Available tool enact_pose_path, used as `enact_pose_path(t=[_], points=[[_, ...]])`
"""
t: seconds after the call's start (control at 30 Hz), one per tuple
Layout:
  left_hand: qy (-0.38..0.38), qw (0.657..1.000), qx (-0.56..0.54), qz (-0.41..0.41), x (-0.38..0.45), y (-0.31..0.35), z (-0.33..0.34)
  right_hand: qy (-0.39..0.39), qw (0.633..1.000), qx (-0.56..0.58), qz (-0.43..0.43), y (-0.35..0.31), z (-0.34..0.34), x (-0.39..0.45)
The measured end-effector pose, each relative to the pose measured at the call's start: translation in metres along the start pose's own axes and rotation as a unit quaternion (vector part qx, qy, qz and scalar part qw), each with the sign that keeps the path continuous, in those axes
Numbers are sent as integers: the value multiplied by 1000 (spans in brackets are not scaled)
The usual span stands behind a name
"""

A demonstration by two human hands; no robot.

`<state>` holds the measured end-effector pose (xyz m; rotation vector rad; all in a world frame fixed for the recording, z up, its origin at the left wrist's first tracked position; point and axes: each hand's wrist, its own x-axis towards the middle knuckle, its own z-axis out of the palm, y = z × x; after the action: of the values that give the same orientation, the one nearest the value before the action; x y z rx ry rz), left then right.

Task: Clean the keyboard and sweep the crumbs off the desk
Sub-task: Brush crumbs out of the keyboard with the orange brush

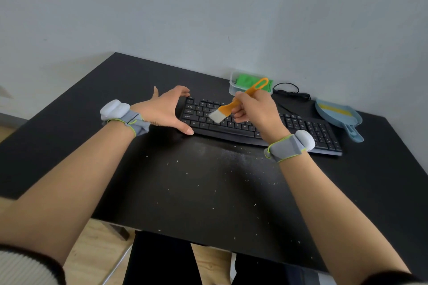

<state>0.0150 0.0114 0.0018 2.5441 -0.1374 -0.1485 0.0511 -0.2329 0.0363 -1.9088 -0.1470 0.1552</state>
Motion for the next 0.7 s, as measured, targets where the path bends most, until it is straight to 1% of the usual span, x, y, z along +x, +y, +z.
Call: enact_pose_path(t=[0.03,0.1,0.33,0.5,0.7], points=[[2,1000,-2,1,0,-1,1,6,999,-34,-11,2,2,0],[5,1000,-4,2,-1,-3,2,9,998,-53,-19,5,7,-2],[11,1000,-11,12,-1,-7,4,18,999,39,13,11,29,1],[15,1000,-13,13,-2,-7,4,13,999,41,7,10,48,2],[15,1000,-8,8,-2,-6,4,-11,999,49,10,3,69,-1]])
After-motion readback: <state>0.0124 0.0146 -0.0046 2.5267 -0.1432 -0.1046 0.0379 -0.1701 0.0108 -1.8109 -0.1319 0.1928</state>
